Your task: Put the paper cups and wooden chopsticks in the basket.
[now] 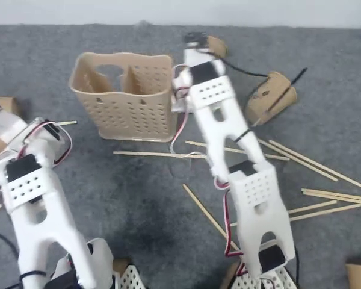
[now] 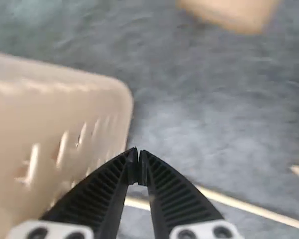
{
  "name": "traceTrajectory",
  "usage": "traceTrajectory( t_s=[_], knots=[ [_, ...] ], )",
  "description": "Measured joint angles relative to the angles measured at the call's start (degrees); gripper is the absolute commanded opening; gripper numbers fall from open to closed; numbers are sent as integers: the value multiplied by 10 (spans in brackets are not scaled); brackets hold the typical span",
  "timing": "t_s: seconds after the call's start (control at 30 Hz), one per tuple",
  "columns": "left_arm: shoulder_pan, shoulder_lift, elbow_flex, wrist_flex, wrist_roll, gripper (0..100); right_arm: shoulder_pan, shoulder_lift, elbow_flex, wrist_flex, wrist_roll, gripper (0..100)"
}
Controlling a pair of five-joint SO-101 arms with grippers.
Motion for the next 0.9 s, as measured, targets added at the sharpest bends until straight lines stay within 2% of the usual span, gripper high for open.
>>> traceTrajectory(
  t_s=[0.23,0.43,0.6,0.8,0.9],
  knots=[
    [-3,0,0,0,1,106,-62,0,0,13,0,9],
    [-2,0,0,0,2,106,-65,-37,-8,117,1,9],
    [-4,0,0,0,1,106,-58,-164,45,123,62,9],
    [2,0,0,0,3,106,-33,-375,199,123,127,13],
    [12,0,0,0,0,106,4,-484,288,123,165,13]
  ],
)
